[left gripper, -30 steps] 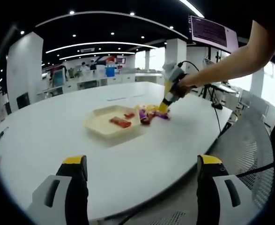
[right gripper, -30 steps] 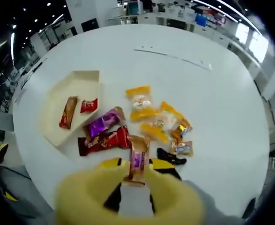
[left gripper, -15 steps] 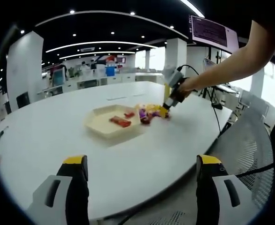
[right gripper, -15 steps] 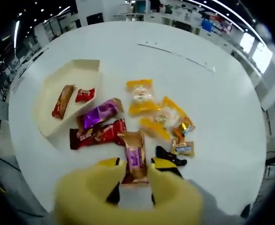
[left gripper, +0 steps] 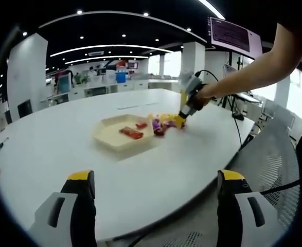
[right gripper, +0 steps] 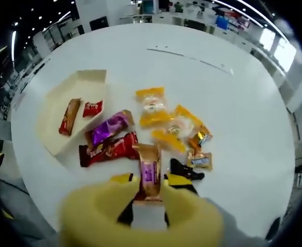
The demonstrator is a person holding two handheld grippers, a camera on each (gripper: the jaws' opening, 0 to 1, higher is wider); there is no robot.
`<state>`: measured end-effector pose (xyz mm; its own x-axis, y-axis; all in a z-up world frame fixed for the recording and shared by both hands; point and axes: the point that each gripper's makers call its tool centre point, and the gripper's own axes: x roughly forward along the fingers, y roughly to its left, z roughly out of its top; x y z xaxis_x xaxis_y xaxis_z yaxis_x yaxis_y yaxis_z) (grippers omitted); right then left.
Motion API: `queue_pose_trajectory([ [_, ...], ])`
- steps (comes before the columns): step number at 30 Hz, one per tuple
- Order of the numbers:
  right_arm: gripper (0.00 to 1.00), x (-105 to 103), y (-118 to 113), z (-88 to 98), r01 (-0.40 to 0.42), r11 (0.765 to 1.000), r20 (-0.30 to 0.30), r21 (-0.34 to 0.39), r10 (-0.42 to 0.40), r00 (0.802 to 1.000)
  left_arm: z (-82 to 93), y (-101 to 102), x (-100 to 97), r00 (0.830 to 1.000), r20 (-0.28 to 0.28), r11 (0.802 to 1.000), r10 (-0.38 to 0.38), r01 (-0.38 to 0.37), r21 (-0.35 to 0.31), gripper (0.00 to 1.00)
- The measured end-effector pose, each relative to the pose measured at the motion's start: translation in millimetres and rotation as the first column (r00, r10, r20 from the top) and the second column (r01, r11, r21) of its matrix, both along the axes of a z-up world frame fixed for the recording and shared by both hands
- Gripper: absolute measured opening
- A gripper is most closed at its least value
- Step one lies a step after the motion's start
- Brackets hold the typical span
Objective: Place the target food into the container with the food tongs after gripping and lifting it, then release it inside without dropping or visibly crushing the food.
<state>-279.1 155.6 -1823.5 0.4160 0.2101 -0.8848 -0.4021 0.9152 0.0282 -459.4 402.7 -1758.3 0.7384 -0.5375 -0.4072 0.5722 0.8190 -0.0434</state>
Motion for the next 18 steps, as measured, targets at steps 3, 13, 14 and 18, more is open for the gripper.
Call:
queue_pose_trajectory([
  [3,0.22,2.1,0.6,11.9,-0.003,1.000,0.012,0.011,0.003,1.000,0.8,-0.2,-0.2,1.000,0.002,1.000,-0.001,0.001,-0.002,0.99],
  [13,0.23,13.0,-3.6,56.6,-0.010,1.000,0.081,0.027,0.008,0.997,1.9,-2.5,-1.9,1.000,0.008,1.000,-0.014,0.014,-0.001,0.99],
  [14,0.23,13.2,-4.3,57.1,-0.008,1.000,0.081,0.026,0.006,0.997,2.1,-2.5,-1.9,1.000,0.009,1.000,-0.014,0.014,-0.001,0.99],
  [18,0.23,13.1,-4.7,67.7,0.003,0.999,0.082,0.036,-0.006,0.997,1.9,-2.5,-2.0,1.000,0.010,1.000,-0.016,0.016,0.004,0.99],
])
